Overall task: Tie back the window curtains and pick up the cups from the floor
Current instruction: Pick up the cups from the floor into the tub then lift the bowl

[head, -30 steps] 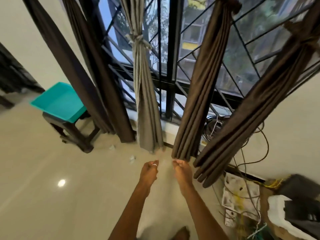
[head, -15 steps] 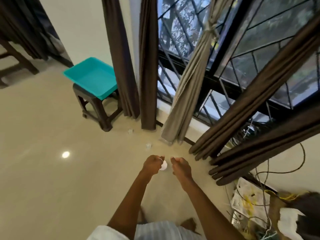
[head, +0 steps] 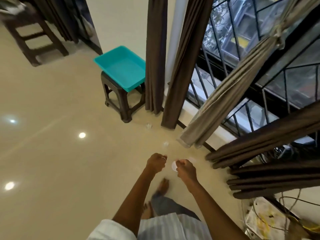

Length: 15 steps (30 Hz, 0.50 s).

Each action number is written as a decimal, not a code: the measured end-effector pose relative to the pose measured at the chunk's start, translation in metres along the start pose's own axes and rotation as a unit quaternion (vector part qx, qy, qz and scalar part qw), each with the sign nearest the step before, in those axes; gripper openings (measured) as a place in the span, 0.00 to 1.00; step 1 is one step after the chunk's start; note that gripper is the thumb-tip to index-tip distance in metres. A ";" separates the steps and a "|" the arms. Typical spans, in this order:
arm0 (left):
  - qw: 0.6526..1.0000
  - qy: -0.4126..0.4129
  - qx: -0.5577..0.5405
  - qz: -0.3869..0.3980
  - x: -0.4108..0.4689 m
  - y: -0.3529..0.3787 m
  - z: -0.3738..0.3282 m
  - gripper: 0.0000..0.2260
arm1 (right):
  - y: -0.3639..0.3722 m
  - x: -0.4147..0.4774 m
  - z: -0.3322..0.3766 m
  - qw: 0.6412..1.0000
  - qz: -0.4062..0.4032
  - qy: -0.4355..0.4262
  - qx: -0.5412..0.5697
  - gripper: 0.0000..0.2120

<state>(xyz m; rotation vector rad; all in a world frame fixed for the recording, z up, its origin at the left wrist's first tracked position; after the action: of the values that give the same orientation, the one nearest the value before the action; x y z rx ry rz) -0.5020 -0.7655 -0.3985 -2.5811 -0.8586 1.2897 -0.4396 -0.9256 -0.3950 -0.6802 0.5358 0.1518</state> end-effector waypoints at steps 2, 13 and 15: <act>1.000 0.004 0.001 -0.007 0.012 -0.010 -0.014 0.13 | 0.010 0.020 0.010 1.000 0.014 0.005 -0.024 0.10; 0.996 0.022 -0.038 -0.075 0.106 -0.050 -0.109 0.11 | 0.049 0.125 0.143 0.995 0.076 -0.032 -0.056 0.11; 0.996 0.031 -0.035 -0.072 0.116 -0.048 -0.124 0.11 | 0.058 0.138 0.148 0.994 0.084 -0.033 -0.062 0.08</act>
<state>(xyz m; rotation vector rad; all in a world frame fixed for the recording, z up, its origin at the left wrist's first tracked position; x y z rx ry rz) -0.3723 -0.6462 -0.3846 -2.5422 -1.0730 1.1545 -0.2772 -0.7925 -0.4030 -0.7489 0.5224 0.3670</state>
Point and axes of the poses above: each hand's wrist, its own x-axis towards the middle knuckle, its own y-axis out of the palm, z = x × y, the point moved 9 cm from there along x, towards the middle knuckle, and after that the axes turned 13 degrees about -z, right-handed, at the moved point
